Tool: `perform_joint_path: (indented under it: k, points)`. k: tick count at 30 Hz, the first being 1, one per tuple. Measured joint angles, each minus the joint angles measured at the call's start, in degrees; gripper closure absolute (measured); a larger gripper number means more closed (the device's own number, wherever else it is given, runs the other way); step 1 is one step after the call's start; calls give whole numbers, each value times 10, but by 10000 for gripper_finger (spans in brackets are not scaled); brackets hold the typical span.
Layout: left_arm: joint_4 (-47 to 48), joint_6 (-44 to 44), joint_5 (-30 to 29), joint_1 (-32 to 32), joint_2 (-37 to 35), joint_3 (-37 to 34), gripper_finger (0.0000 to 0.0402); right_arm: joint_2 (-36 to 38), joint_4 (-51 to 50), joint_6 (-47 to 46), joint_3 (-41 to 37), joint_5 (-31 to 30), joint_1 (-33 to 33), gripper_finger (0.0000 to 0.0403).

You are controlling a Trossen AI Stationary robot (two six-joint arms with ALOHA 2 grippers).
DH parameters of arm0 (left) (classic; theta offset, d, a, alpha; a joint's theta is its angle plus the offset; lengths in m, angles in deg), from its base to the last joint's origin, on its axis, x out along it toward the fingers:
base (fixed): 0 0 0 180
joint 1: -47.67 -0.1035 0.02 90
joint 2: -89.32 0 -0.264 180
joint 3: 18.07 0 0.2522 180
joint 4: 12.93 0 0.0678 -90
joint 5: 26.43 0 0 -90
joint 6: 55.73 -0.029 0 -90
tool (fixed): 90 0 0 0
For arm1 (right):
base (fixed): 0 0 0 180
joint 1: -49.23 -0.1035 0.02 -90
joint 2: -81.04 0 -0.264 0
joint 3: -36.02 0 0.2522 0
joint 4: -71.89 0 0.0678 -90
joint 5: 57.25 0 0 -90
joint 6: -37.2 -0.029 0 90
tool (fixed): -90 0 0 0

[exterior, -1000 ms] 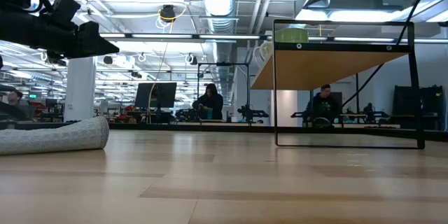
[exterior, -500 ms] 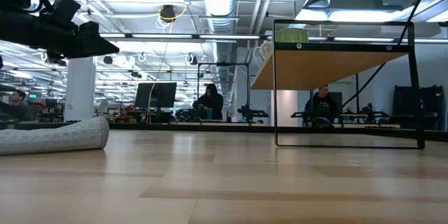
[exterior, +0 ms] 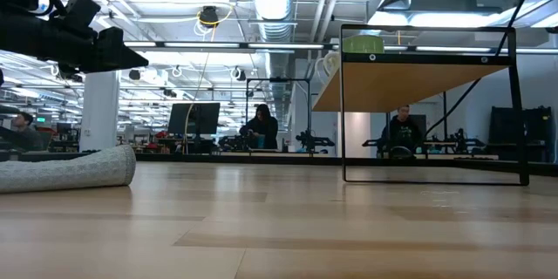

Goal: Stack small to large cups/mugs on shelf
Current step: Put the blue mug on the shelf

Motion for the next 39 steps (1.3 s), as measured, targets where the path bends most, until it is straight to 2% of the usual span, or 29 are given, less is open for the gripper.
perform_joint_path:
  k: [7, 22, 26, 33, 39]
  points:
    - [0, 0, 0, 0, 0, 0, 124, 8, -9, 22, 11, -38, 0, 371]
    - [2, 1, 0, 0, 0, 0, 124, 10, -160, 102, 136, -68, 36, 377]
    - [2, 0, 0, 0, 0, 0, 124, 11, -204, 123, 175, -101, 44, 377]
    - [2, 1, 0, 0, 0, 0, 124, 11, -213, 165, 238, -139, 54, 377]
    - [2, 2, 0, 0, 0, 0, 124, 11, -215, 249, 257, -159, 77, 377]
